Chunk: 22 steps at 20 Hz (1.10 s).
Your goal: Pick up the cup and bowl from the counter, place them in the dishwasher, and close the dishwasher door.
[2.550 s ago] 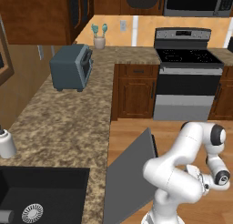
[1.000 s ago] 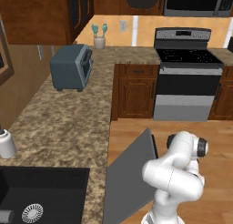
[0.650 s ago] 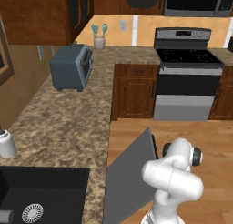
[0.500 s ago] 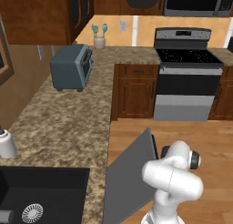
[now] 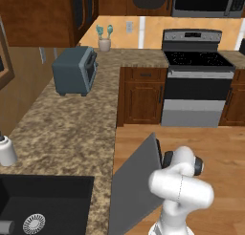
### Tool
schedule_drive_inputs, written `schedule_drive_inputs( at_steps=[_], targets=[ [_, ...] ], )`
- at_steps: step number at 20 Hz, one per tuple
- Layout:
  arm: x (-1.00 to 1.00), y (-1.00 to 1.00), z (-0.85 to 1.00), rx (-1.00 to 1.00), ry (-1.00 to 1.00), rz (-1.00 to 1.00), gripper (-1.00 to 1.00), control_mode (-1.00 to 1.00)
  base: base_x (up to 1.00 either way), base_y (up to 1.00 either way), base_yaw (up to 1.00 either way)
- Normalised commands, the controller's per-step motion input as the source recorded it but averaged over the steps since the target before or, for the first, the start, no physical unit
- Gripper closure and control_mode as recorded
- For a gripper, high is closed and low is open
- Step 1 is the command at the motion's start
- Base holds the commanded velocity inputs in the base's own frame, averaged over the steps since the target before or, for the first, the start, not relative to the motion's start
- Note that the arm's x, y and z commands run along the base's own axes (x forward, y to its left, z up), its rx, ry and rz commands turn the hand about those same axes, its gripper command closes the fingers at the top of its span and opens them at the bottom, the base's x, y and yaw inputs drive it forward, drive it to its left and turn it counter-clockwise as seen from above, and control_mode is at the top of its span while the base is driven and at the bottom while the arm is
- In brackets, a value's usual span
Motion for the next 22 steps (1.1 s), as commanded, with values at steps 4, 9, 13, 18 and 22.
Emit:
schedule_drive_inputs(
  at_steps=[4,9,13,18,22],
  targets=[
    [0.0,1.0,0.0,0.36,0.0,0.32,-1.0,-1.0,0.0,0.0,0.0],
    [0.0,1.0,0.0,0.38,-0.02,0.24,-1.0,-1.0,0.0,0.0,0.0],
    [0.0,1.0,0.0,0.32,-0.03,0.1,-1.0,-1.0,0.0,0.0,0.0],
    [0.03,1.0,0.0,0.24,0.0,0.02,-1.0,-1.0,0.0,0.0,0.0],
    [0.23,1.0,0.0,0.17,0.0,0.0,-1.0,-1.0,0.0,0.0,0.0]
  ],
)
